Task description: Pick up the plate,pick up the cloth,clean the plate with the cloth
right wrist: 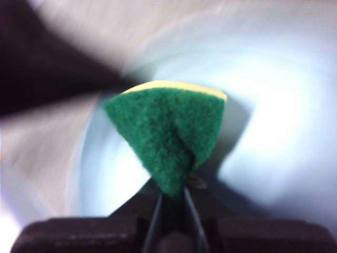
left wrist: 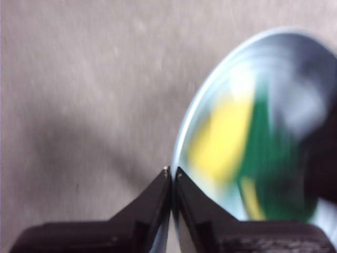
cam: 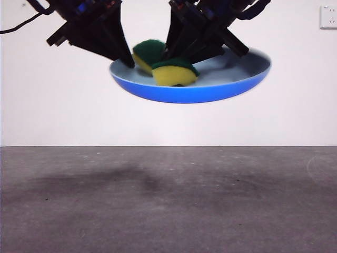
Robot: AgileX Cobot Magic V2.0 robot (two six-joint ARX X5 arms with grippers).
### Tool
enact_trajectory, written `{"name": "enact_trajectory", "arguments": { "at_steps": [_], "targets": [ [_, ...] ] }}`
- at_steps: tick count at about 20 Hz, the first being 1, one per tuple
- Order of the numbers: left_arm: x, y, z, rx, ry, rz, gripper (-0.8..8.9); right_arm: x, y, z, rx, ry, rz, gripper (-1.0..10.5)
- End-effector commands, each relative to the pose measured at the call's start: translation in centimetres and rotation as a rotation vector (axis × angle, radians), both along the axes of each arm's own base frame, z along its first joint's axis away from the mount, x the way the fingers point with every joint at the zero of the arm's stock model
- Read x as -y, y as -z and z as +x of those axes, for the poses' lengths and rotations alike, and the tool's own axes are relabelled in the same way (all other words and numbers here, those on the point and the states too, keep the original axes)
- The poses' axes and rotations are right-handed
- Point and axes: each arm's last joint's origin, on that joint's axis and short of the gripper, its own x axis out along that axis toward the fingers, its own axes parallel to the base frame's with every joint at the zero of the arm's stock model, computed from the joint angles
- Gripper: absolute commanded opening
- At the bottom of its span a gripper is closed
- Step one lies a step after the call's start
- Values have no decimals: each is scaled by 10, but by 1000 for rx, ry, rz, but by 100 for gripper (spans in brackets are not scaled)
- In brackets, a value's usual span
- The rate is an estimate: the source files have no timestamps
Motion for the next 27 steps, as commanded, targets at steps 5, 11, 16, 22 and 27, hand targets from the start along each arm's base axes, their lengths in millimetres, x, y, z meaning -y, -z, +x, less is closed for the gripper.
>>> {"name": "enact_trajectory", "arguments": {
  "at_steps": [5,11,16,22,27],
  "targets": [
    [-19,5,6,-53,-118,57,-8,20,20,-11,-1,157,-428,-16],
    [-19,13,-3,-135,-45,129,-8,17,-1,1,254,337,-358,-16],
    [-9,12,-8,-138,18,93,-8,4,-5,7,224,214,-140,-16],
    [-5,5,-2,-56,-47,50,-8,-11,12,-1,25,62,-73,-16],
    [-10,3,3,47,-229,151,-8,-7,26,-18,-59,67,-280,-16]
  ]
}}
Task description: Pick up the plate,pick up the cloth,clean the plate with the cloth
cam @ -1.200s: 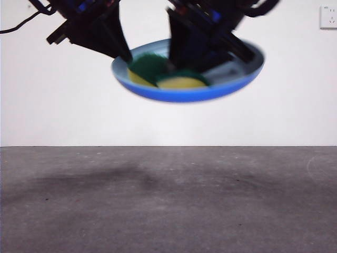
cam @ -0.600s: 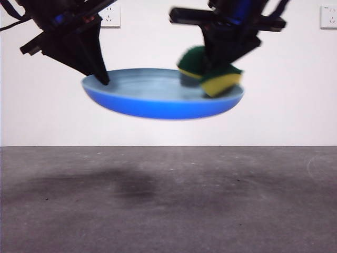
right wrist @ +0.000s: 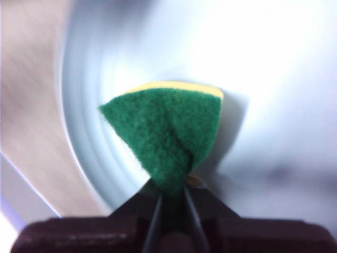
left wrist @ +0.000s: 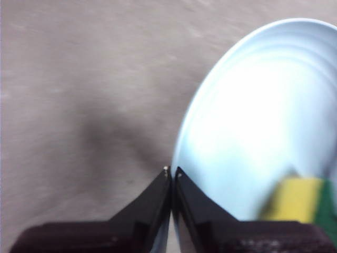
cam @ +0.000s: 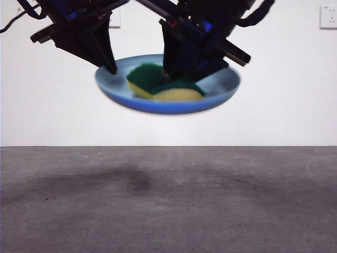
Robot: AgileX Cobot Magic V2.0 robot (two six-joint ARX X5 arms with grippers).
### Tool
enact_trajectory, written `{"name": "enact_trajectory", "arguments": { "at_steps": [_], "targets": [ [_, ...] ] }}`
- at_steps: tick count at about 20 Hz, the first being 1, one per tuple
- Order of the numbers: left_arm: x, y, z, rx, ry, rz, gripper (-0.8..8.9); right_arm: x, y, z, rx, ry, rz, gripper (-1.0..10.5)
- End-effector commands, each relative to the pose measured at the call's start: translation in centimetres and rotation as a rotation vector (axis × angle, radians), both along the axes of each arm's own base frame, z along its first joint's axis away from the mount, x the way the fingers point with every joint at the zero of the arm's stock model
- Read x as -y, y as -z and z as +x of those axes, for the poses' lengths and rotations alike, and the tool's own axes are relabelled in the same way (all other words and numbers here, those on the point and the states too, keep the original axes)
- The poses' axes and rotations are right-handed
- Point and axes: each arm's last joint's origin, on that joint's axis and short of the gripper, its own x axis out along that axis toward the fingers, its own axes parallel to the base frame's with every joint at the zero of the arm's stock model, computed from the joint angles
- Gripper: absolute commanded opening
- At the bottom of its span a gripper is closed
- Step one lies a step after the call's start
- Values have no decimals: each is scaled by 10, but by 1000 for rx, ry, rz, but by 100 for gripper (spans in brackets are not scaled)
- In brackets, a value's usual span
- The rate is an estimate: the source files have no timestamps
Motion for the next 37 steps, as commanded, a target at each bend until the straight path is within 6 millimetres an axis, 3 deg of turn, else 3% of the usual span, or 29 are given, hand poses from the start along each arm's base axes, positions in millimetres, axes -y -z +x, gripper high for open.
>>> {"name": "enact_trajectory", "arguments": {
  "at_steps": [1,5,9,14,20,24,27,29,32,37],
  "targets": [
    [-1,-1,1,30,-54,34,-8,7,10,-1,20,89,-156,-16],
    [3,2,-5,2,-31,65,-8,14,6,8,223,275,-300,-16],
    [13,2,-12,3,14,65,-8,11,-2,20,287,267,-177,-16],
    [26,0,-18,32,61,45,-8,-1,-5,28,241,141,45,-17],
    [28,-4,-16,73,56,21,-8,-6,12,23,36,-1,70,-16],
    [23,-5,-11,83,34,18,-8,5,25,14,-64,-4,-111,-16],
    [19,-2,-11,56,39,35,-8,24,25,22,97,183,-377,-16],
    [19,1,-14,14,84,46,-9,28,18,33,224,257,-386,-16],
    [20,2,-16,-1,96,53,-8,21,-1,41,314,215,-167,-16],
    [10,6,-8,17,49,143,-8,33,-44,25,413,189,21,-16]
  ]
}}
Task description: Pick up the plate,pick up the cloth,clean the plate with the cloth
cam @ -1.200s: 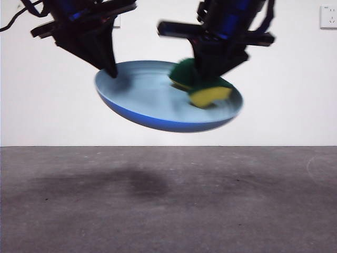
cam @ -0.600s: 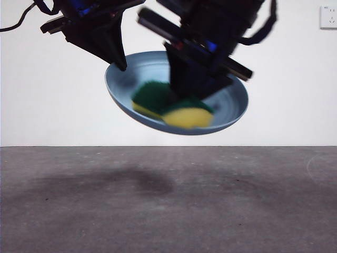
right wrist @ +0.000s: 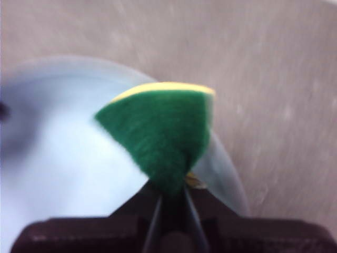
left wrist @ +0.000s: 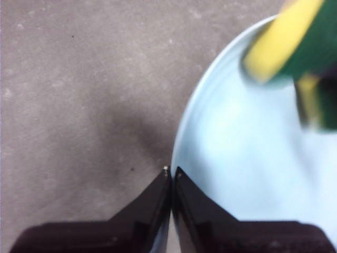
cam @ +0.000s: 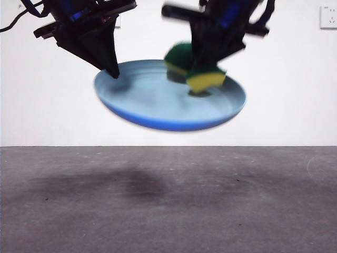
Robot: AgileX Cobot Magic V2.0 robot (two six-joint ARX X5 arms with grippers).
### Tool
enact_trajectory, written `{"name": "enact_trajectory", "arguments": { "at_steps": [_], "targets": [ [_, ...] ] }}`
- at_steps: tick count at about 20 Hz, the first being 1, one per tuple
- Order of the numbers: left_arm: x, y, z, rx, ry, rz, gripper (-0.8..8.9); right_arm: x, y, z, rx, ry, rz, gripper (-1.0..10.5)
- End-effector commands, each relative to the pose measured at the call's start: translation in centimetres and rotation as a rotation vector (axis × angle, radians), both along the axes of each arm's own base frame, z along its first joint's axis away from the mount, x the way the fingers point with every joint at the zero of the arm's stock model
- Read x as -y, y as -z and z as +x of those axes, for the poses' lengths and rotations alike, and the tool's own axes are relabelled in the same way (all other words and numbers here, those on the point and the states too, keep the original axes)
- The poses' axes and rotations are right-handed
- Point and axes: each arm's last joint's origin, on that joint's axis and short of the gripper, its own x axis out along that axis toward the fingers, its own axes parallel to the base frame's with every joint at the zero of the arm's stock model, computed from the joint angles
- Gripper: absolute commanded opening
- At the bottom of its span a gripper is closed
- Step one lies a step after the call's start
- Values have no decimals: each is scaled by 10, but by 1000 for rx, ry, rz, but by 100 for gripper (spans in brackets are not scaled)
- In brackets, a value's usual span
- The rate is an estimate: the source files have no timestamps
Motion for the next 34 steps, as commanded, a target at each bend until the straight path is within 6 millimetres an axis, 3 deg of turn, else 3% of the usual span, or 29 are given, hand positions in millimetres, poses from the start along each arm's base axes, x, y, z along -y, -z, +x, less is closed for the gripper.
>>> {"name": "enact_trajectory", "arguments": {
  "at_steps": [1,5,8,14,22,27,29,32,34],
  "targets": [
    [-6,4,8,7,-16,46,-8,13,-23,-13,69,1,52,-16],
    [-16,22,29,-44,-70,89,-8,41,-63,-43,189,11,135,-16],
    [-24,42,48,-90,-104,123,-8,59,-80,-64,230,16,168,-17],
    [-33,76,71,-177,-144,154,-8,78,-81,-79,236,144,50,-16],
    [-39,121,89,-315,-148,177,-7,86,-70,-81,149,175,-62,-16],
    [-44,130,93,-329,-187,219,8,87,-69,-81,138,177,-69,-16],
    [-46,130,94,-327,-190,213,109,88,-68,-81,137,181,-70,-17],
    [-49,130,94,-334,-200,215,404,88,-66,-75,119,201,-74,-17],
    [-50,127,93,-339,-202,215,444,87,-59,-65,84,236,-72,-16]
  ]
}}
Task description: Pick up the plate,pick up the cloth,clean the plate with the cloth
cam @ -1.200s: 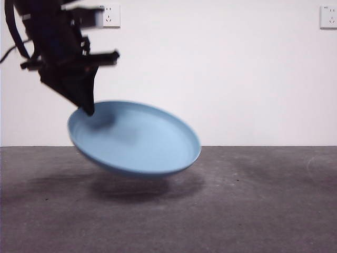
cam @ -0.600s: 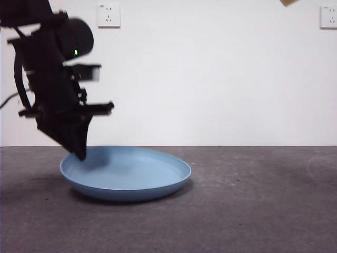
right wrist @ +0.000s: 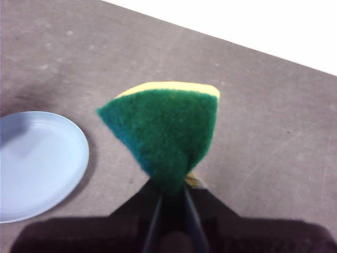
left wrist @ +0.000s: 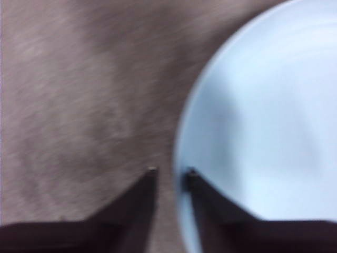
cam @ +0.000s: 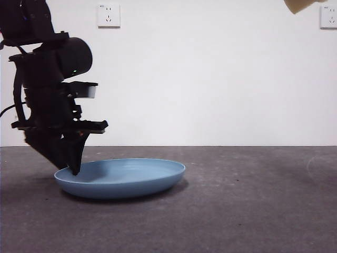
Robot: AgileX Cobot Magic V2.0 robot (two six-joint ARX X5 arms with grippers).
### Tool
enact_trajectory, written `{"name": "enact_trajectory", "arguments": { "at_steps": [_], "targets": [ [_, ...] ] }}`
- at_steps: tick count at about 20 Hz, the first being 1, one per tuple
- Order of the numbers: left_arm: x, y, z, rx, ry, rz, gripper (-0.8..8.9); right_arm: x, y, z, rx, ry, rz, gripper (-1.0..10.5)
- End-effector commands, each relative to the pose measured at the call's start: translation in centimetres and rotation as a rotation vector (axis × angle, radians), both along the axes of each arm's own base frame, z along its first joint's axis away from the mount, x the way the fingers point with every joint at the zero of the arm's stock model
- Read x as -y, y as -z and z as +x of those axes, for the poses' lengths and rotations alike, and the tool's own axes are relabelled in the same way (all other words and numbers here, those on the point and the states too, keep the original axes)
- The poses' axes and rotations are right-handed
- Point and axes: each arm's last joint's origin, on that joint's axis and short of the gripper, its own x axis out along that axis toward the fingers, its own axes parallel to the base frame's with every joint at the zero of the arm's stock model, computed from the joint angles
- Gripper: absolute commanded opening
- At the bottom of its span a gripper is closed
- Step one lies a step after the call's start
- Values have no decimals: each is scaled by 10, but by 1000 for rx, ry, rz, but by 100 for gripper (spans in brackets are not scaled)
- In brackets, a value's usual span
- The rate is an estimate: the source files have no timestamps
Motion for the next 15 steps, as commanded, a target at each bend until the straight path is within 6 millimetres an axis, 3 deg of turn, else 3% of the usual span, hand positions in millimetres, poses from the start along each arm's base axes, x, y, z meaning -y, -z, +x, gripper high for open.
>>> {"name": "enact_trajectory", "arguments": {
  "at_steps": [1,6,11,15],
  "targets": [
    [-3,1,-3,-21,0,17,444,-3,12,16,-60,50,6,-16],
    [-4,-35,-13,88,0,-32,444,-9,46,58,-254,17,20,-16],
    [-16,-109,-48,311,-10,-126,444,-19,118,123,-470,23,25,-16],
    [-28,-151,-86,414,7,-186,444,-24,168,147,-620,9,31,-16]
  ]
}}
